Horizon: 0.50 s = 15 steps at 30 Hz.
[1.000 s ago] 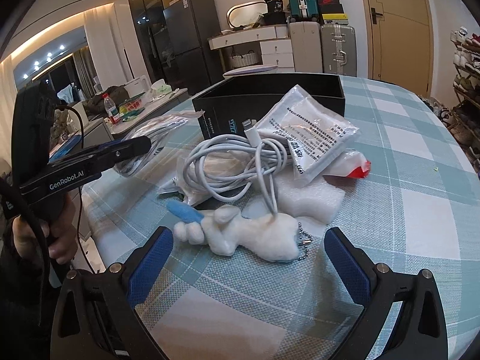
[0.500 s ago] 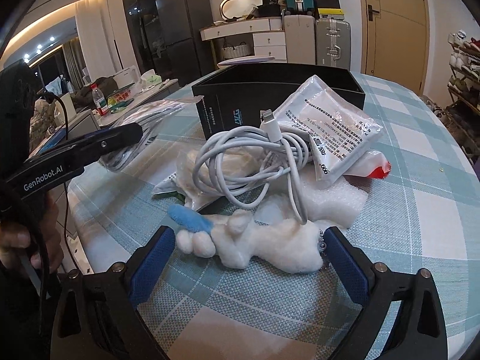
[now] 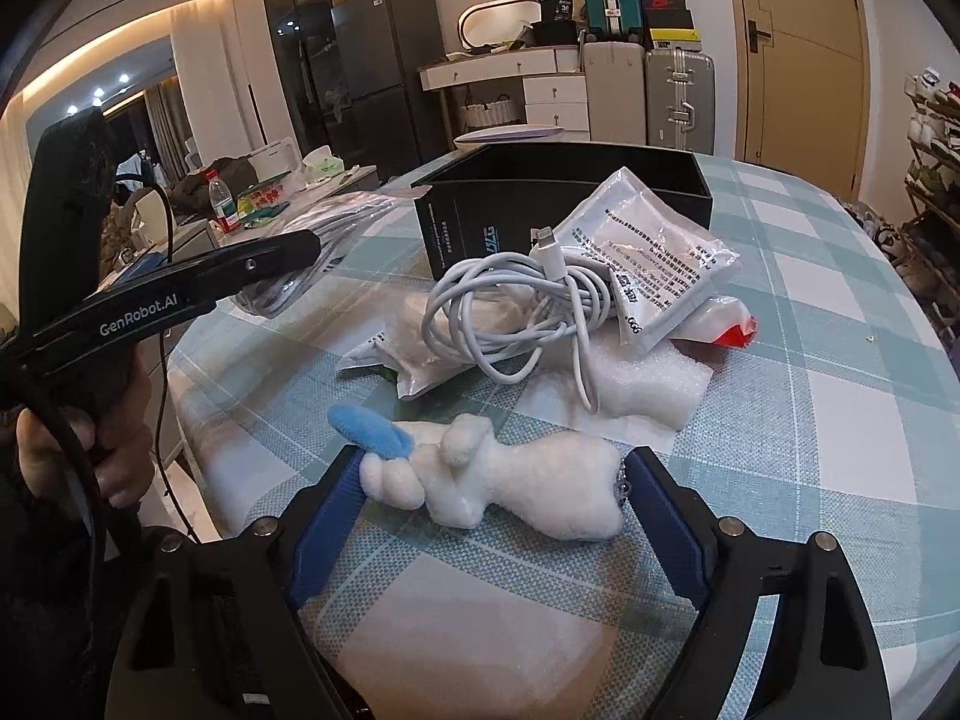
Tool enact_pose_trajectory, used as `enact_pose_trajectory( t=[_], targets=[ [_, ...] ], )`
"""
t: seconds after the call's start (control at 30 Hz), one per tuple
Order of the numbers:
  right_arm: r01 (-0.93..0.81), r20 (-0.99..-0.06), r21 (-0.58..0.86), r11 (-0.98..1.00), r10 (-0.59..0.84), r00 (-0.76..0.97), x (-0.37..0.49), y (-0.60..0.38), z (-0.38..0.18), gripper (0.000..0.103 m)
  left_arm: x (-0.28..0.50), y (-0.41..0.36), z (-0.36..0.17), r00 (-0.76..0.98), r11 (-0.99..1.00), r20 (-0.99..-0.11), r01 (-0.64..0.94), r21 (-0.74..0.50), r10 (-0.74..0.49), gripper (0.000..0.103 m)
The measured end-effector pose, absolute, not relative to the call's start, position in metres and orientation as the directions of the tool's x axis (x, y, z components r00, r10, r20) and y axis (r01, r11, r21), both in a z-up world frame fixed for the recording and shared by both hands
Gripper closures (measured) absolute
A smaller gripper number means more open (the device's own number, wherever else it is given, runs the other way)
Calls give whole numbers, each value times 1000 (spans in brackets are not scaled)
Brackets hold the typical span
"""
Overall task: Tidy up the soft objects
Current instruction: 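Lift and carry the rope bag and plush toy toward the black box with both grippers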
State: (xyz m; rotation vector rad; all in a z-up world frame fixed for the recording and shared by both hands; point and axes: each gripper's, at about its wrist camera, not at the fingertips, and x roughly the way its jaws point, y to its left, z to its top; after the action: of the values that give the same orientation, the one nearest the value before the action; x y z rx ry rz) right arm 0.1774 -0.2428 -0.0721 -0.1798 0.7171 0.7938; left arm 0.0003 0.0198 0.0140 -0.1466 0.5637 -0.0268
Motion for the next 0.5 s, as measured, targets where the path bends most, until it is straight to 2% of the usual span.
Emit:
enact_pose_trajectory(
  t=[0.5],
  targets=[
    [-707,-475,83,702,652,591,160,-284,-15,15,-2,8,39,873,993,-483,19,-115,-73,67]
  ],
)
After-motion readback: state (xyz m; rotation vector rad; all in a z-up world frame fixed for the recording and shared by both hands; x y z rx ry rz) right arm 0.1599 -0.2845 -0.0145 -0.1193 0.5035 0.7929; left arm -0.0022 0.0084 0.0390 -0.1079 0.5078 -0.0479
